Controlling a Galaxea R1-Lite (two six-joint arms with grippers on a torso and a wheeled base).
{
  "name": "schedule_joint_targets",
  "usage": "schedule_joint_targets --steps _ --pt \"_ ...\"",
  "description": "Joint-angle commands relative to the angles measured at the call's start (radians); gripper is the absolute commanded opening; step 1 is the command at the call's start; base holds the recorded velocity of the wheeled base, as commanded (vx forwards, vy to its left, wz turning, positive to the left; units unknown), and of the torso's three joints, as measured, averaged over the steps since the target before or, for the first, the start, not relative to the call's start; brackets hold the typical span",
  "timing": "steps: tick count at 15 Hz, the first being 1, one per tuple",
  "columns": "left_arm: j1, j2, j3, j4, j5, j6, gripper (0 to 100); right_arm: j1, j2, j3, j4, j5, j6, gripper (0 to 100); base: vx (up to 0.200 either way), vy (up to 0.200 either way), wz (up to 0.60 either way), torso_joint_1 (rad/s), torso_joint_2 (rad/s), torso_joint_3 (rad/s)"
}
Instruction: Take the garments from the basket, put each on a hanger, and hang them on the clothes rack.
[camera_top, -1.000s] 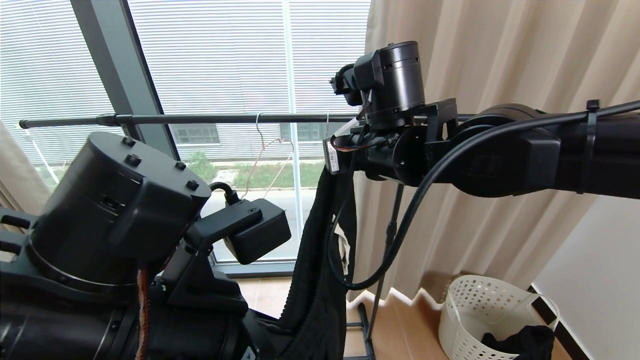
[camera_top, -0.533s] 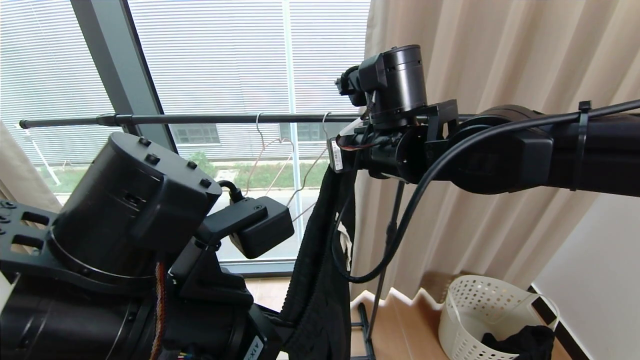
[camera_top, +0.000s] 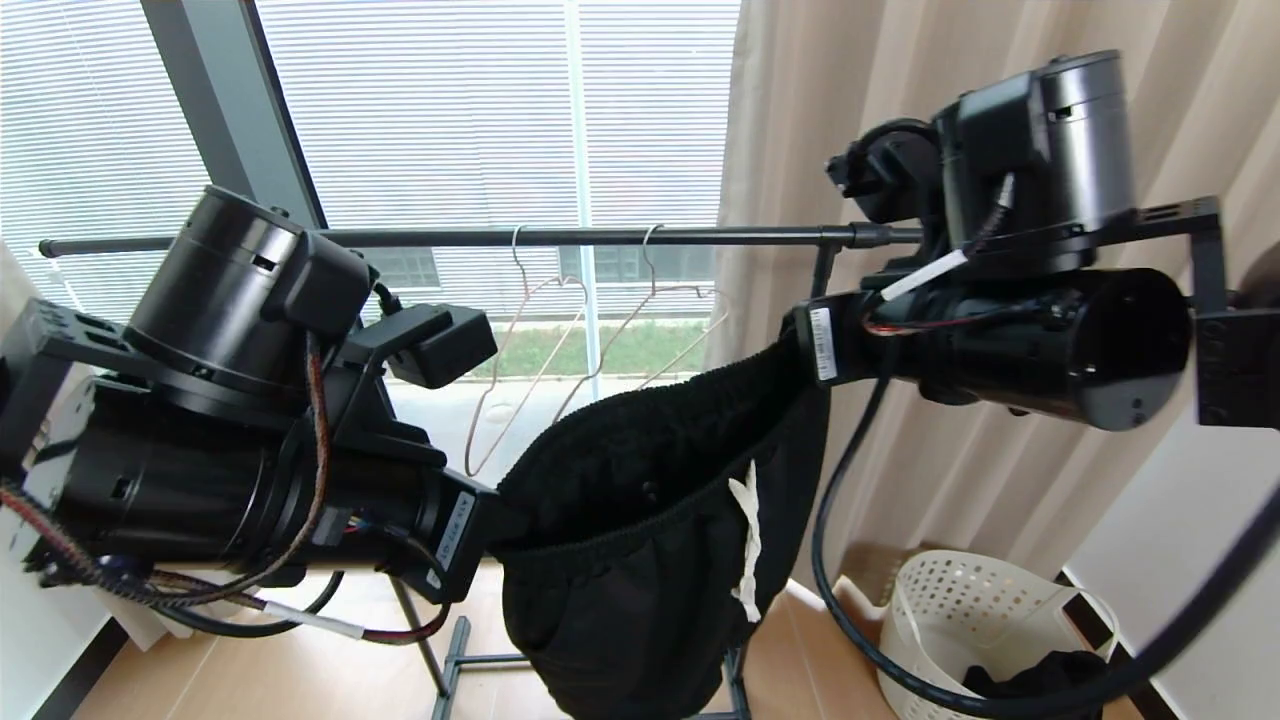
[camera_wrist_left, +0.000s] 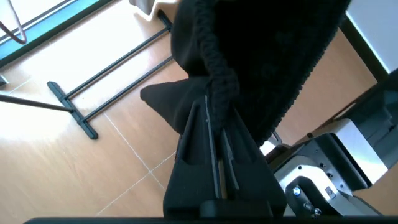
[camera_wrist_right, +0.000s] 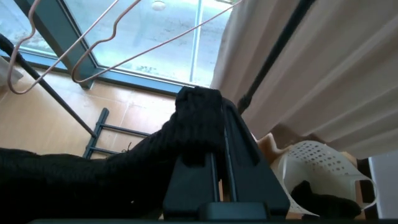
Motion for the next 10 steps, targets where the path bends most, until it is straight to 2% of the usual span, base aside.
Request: schedule_joint_targets --steps 1,4,5,7,10 --pt "0.027 0.093 -0.071 -0.005 0.043 0.002 0 0.0 -0.191 0.139 0.005 -0.018 0.001 0 0.0 0.0 0.0 0.0 0.0 0.0" --pt "0.033 0.175 -0.166 -0.028 0.066 0.008 0 -0.001 -0.234 0.259 -0.006 -0.055 0.002 0 0.0 0.0 0.0 0.0 0.0 0.0" --pt "0.033 0.175 -0.166 -0.028 0.066 0.008 0 -0.001 -0.234 0.259 -0.006 -0.055 0.002 0 0.0 0.0 0.0 0.0 0.0 0.0" --pt "0.03 0.195 -0.218 -0.028 0.066 0.089 0 0.0 -0.228 0.3 -0.009 -0.055 0.004 0 0.0 0.0 0.0 0.0 0.0 0.0" --pt "0.023 0.191 -0.232 -0.026 0.07 0.098 0 -0.013 -0.184 0.312 -0.036 -0.042 0.058 0 0.0 0.0 0.0 0.0 0.0 0.0"
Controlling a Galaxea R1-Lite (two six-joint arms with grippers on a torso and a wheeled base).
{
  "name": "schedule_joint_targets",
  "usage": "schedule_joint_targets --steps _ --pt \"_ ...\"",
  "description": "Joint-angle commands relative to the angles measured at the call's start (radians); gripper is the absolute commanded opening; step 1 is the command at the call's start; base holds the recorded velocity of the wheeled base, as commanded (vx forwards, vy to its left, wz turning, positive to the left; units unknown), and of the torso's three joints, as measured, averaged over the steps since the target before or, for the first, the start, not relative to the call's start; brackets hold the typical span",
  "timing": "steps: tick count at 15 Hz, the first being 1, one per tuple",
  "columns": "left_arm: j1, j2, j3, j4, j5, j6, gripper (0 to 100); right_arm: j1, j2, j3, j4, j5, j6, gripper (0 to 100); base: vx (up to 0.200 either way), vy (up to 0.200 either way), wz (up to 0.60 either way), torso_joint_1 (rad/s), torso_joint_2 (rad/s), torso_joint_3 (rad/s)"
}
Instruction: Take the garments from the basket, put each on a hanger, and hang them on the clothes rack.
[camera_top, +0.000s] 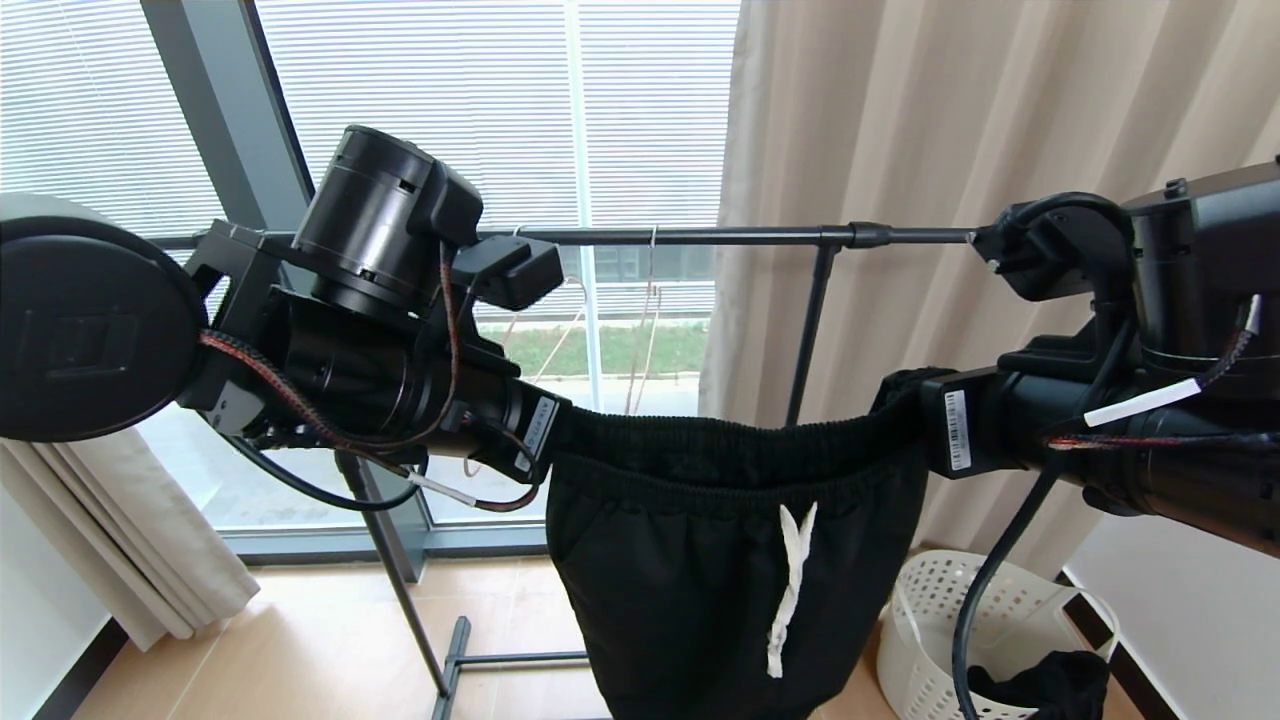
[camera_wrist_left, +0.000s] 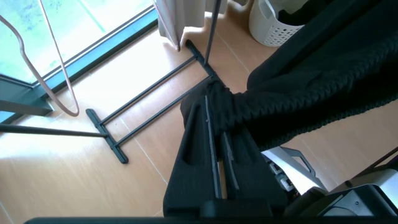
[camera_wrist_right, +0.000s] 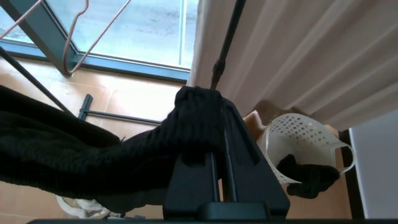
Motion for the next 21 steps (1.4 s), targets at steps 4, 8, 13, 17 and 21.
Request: schedule_joint_targets --steps 4,8,13,17,21 --pt "0.004 0.024 -0.043 -0.002 0.008 0.0 0 -0.048 0.028 0.011 -0.005 0.026 -0.004 0 0.0 0.0 0.0 0.0 0.0 0.0" --pt "0.001 0.033 -0.094 0.001 0.009 -0.002 0 -0.063 0.028 0.016 -0.005 0.027 -0.01 0 0.0 0.0 0.0 0.0 0.0 0.0" --pt "-0.002 0.046 -0.089 0.001 0.041 -0.002 0 -0.075 0.022 0.019 -0.005 0.027 -0.02 0 0.0 0.0 0.0 0.0 0.0 0.0" --pt "-0.01 0.04 -0.069 0.001 0.043 0.009 100 -0.094 0.023 0.016 -0.01 0.027 -0.018 0 0.0 0.0 0.0 0.0 0.0 0.0" --pt "-0.011 0.003 -0.036 0.0 0.035 0.012 100 -0.132 0.026 0.011 -0.01 0.036 -0.02 0 0.0 0.0 0.0 0.0 0.0 0.0"
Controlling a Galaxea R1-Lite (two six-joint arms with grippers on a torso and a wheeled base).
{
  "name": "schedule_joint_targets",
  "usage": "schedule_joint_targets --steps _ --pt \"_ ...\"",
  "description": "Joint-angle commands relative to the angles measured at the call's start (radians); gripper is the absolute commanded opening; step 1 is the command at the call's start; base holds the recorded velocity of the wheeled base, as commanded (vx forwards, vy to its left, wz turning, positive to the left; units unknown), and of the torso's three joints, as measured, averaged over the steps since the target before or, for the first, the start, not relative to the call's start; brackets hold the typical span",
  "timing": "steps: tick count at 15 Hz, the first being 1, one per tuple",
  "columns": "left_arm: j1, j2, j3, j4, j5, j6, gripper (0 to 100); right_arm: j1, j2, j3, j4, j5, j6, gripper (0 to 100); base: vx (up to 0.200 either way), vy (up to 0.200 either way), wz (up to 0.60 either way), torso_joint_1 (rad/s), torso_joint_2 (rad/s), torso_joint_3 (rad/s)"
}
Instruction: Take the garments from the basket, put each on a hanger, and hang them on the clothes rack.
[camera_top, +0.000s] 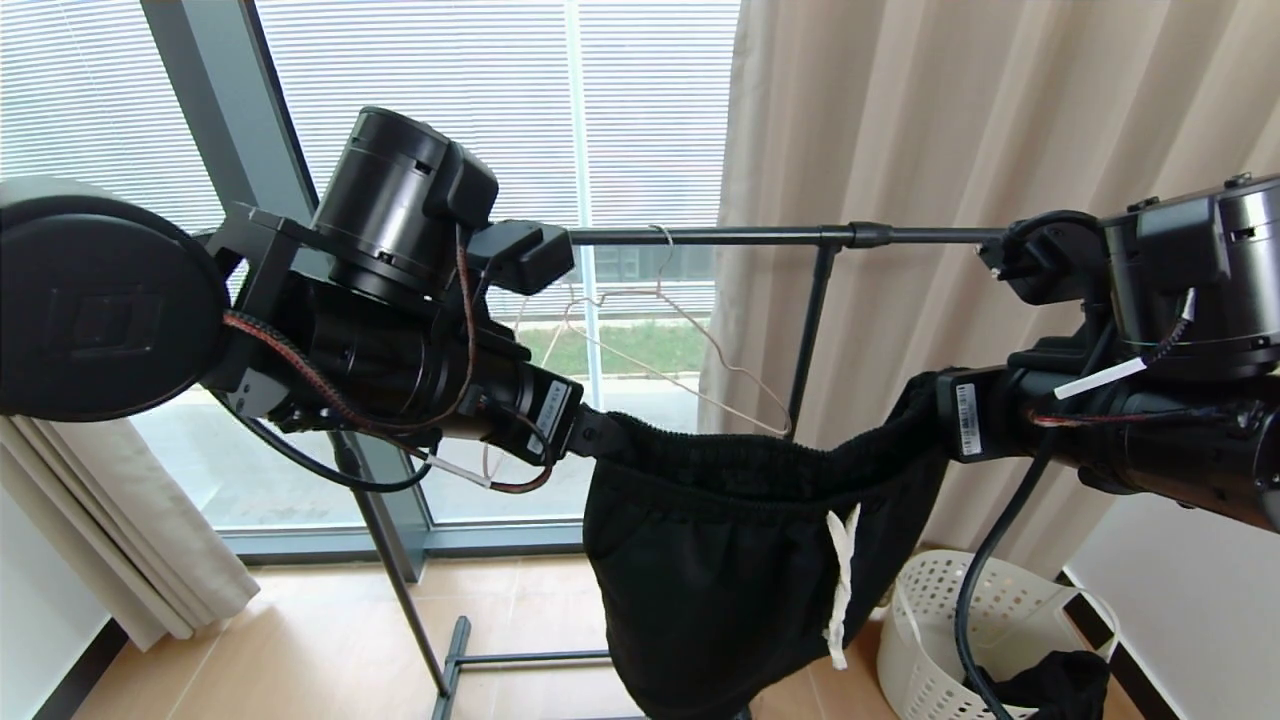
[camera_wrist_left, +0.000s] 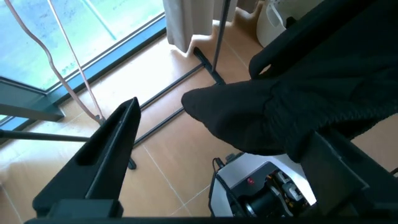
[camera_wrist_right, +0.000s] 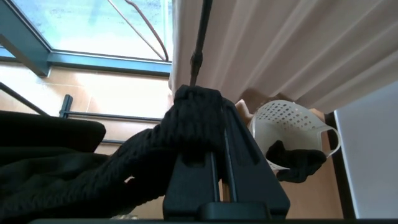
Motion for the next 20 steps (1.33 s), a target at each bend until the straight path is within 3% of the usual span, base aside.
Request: schedule_joint_targets --steps 1,3,6,7,10,12,15,18,20 --pt "0.0 -0.027 0.014 -0.001 -0.004 0.001 100 -0.018 0.004 -0.003 -0.003 0.007 -0.001 0 0.0 0.0 0.0 0.0 0.0 0.0" --pt "0.0 -0.045 0.031 -0.001 -0.023 0.001 100 -0.033 0.009 -0.006 -0.003 0.013 -0.001 0 0.0 0.0 0.0 0.0 0.0 0.0" --pt "0.021 -0.101 0.072 0.0 -0.172 -0.001 100 -0.068 0.057 -0.004 -0.053 0.015 -0.002 0 0.0 0.0 0.0 0.0 0.0 0.0" --pt "0.035 -0.139 0.132 -0.001 -0.28 0.001 100 -0.079 0.061 -0.004 -0.054 0.015 -0.004 0 0.0 0.0 0.0 0.0 0.0 0.0" --pt "0.084 -0.15 0.167 -0.003 -0.343 0.001 100 -0.105 0.067 -0.009 -0.056 0.018 -0.005 0 0.0 0.0 0.0 0.0 0.0 0.0" --pt "0.11 -0.151 0.164 -0.003 -0.426 -0.001 100 -0.123 0.087 -0.014 -0.057 0.016 -0.005 0 0.0 0.0 0.0 0.0 0.0 0.0" --pt "0.127 -0.111 0.136 -0.017 -0.414 -0.004 100 -0.125 0.086 -0.014 -0.057 0.016 -0.007 0 0.0 0.0 0.0 0.0 0.0 0.0" --pt "0.139 -0.013 0.083 -0.064 -0.28 -0.015 100 -0.136 0.086 -0.015 -0.057 0.016 -0.007 0 0.0 0.0 0.0 0.0 0.0 0.0" --pt "0.139 0.071 0.008 -0.07 -0.184 -0.074 100 -0.136 0.086 -0.018 -0.057 0.016 -0.007 0 0.0 0.0 0.0 0.0 0.0 0.0"
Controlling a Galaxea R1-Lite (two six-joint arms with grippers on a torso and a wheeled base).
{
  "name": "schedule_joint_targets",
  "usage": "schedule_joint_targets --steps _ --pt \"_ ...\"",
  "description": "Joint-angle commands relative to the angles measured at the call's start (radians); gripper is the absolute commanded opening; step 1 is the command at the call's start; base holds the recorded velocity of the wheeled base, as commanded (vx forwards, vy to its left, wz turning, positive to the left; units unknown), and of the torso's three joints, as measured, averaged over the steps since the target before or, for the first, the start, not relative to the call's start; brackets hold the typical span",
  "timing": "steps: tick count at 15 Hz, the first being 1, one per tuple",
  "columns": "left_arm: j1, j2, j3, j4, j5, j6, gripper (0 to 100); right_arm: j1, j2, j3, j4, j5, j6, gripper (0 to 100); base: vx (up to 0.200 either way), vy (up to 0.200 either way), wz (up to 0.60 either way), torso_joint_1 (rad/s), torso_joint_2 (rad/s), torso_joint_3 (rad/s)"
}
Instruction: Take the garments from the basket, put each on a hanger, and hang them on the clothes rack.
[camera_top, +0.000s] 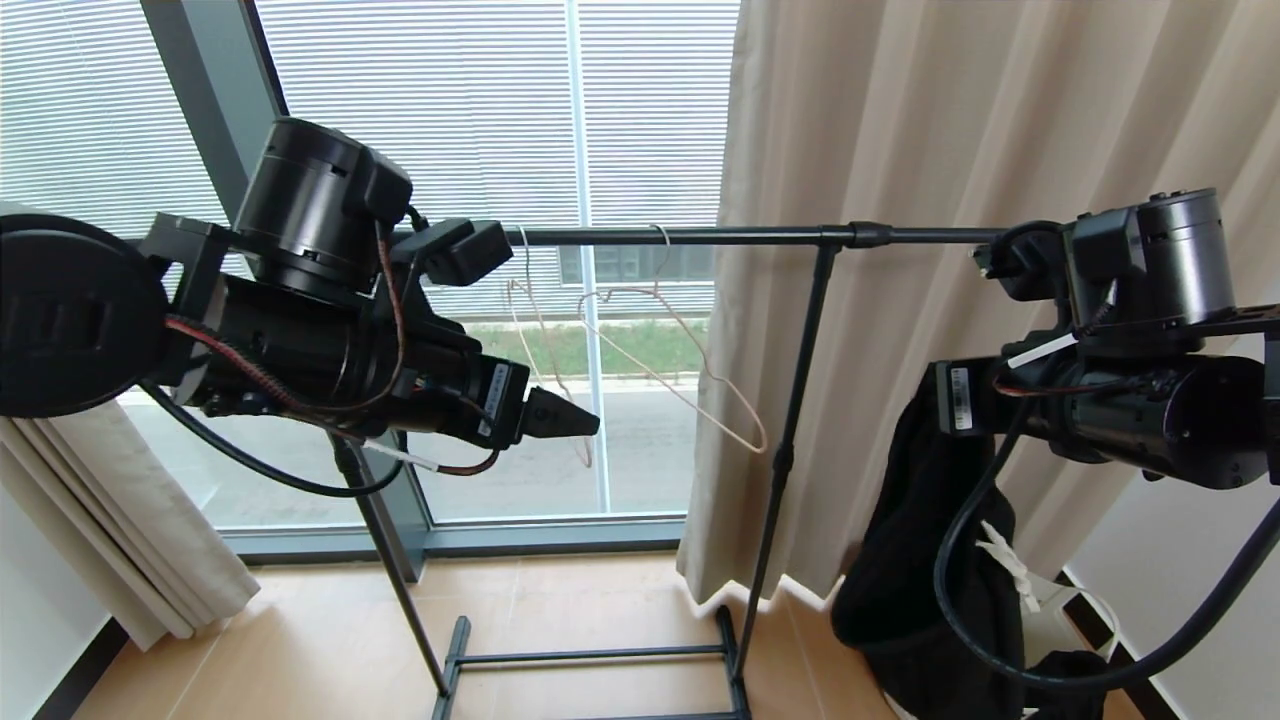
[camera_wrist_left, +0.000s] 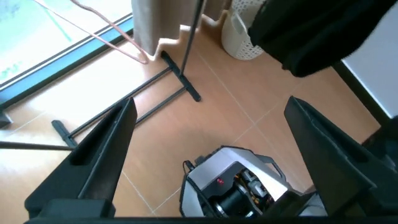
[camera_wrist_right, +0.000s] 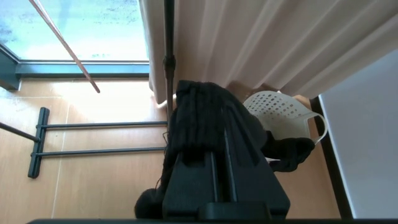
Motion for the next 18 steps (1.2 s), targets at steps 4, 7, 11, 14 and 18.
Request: schedule_joint_targets --steps 4,7,11,14,18 --pt "0.0 0.291 -0.268 -0.005 0.203 -0.13 100 -0.001 -0.003 -0.001 0.0 -0.001 0.0 0 0.0 0.0 0.0 0.0 0.0 0.0" --pt "-0.005 0.455 -0.46 0.002 0.327 -0.199 100 -0.005 -0.003 -0.001 0.0 -0.001 0.0 0 0.0 0.0 0.0 0.0 0.0 0.0" --pt "-0.008 0.596 -0.644 0.004 0.433 -0.275 100 -0.005 0.001 -0.001 0.0 -0.001 0.0 0 0.0 0.0 0.0 0.0 0.0 0.0" --pt "-0.012 0.607 -0.651 0.006 0.455 -0.282 100 -0.004 0.004 -0.001 0.0 -0.001 0.0 0 0.0 0.0 0.0 0.0 0.0 0.0" --pt "-0.02 0.606 -0.647 0.006 0.468 -0.296 100 -0.004 0.006 0.0 0.0 -0.001 0.0 0 0.0 0.0 0.0 0.0 0.0 0.0"
